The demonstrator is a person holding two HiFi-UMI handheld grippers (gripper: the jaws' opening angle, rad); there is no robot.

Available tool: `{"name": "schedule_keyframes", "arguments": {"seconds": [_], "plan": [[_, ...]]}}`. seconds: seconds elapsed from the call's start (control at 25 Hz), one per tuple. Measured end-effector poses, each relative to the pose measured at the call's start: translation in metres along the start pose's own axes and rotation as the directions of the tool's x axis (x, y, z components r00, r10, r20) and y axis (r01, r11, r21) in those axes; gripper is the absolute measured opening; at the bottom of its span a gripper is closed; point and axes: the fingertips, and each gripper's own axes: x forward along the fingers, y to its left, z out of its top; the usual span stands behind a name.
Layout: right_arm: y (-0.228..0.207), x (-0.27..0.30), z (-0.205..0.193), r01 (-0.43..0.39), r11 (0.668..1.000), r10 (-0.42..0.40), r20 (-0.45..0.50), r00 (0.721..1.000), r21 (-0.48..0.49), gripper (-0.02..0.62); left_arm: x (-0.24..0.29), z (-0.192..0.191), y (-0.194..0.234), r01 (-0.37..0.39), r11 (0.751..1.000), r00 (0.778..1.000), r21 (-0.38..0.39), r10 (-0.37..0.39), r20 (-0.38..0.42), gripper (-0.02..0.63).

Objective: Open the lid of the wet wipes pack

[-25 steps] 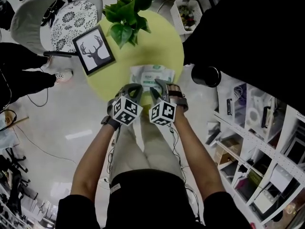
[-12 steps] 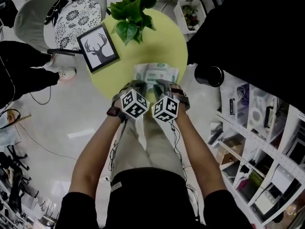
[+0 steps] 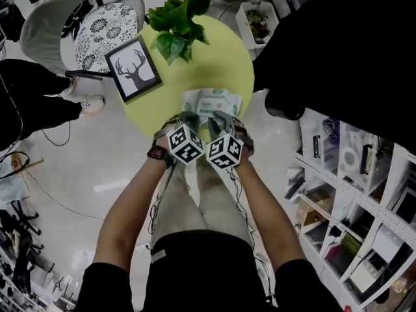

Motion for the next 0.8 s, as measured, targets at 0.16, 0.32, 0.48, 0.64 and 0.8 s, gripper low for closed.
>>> {"name": "schedule_keyframes", "arguments": {"seconds": [0.16,0.32,0.48,0.64,0.8], "plan": [[0.0016,-0.0014,-0.0005,0.075,0.994,-0.074,0.015,0.997,-0.084,0.072,0.002,0.0011,-0.0004,-0.01,0.999,1.0,0.043,0.011,-0.025,0.017],[0.0032,-0.0015,-0.0013,0.085,0.993,-0.085,0.008,0.996,-0.085,0.067,0.0032,0.0005,-0.0019,0.008,0.999,0.999,0.041,-0.007,-0.037,0.017],[0.0037,-0.0023,-0.0009,0.09,0.989,-0.091,0.003,0.996,-0.117,0.057,0.003,0.0004,-0.0014,0.003,0.999,0.999,0.052,0.0,-0.045,0.017],[0.0039,-0.0036,-0.002,0.104,0.983,-0.106,-0.003,0.994,-0.149,0.044,0.0036,0.0003,-0.0021,0.002,0.998,0.999,0.064,0.001,-0.052,0.017],[0.0039,-0.0045,-0.0013,0.111,0.98,-0.113,0.0,0.994,-0.167,0.037,0.0035,0.0,-0.0027,0.007,0.997,0.998,0.071,-0.003,-0.062,0.017]]}}
